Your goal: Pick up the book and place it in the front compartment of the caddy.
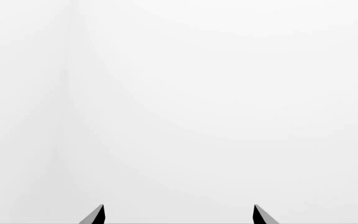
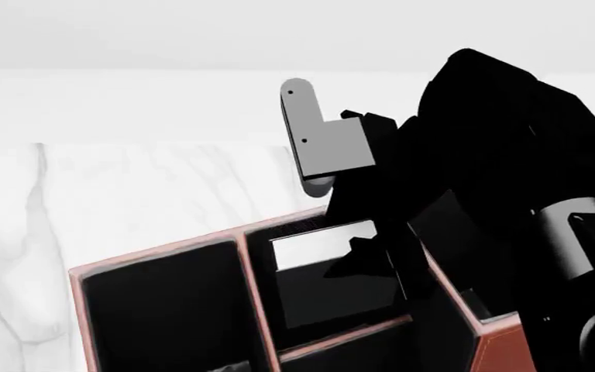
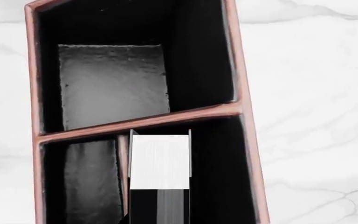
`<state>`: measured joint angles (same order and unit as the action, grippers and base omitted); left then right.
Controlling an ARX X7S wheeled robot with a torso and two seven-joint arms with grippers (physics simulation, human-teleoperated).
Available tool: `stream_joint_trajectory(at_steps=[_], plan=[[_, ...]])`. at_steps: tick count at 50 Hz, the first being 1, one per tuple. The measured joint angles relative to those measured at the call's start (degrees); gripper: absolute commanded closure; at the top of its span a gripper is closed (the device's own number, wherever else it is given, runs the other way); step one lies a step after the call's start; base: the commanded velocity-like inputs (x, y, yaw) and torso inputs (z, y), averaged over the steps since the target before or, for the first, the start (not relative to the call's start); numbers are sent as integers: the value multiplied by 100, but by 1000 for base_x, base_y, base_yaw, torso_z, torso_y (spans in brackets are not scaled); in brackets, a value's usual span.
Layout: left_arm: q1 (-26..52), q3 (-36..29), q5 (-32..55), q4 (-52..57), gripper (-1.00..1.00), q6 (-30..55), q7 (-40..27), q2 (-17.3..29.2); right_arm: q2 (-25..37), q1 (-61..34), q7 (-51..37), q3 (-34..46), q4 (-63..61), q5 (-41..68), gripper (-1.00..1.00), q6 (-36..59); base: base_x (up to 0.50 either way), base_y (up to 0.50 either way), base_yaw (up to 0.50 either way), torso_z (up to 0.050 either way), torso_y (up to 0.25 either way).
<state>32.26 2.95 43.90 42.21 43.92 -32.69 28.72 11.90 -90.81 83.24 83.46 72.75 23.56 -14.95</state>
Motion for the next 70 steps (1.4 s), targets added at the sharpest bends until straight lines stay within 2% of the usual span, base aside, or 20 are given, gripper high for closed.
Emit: stream_joint_trajectory(at_steps=[15,16,56,70], plan=[[-23,-1,17,1,-100,-27,-19,18,-20,56,-5,25,15,-9,100,21,0,0,0,0,1],[-23,-2,18,1,-100,-28,-20,19,-25,58,-3,25,26,-10,-100,15,0,0,0,0,0],[-8,-54,51,-24,-100,-79,-66,57,144,9,-92,-166,-406,-3,-100,253,0,0,0,0,0],[-13,-57,71,-24,-100,-92,-88,75,75,-644,-185,-377,-116,99,-100,70,0,0,0,0,1]])
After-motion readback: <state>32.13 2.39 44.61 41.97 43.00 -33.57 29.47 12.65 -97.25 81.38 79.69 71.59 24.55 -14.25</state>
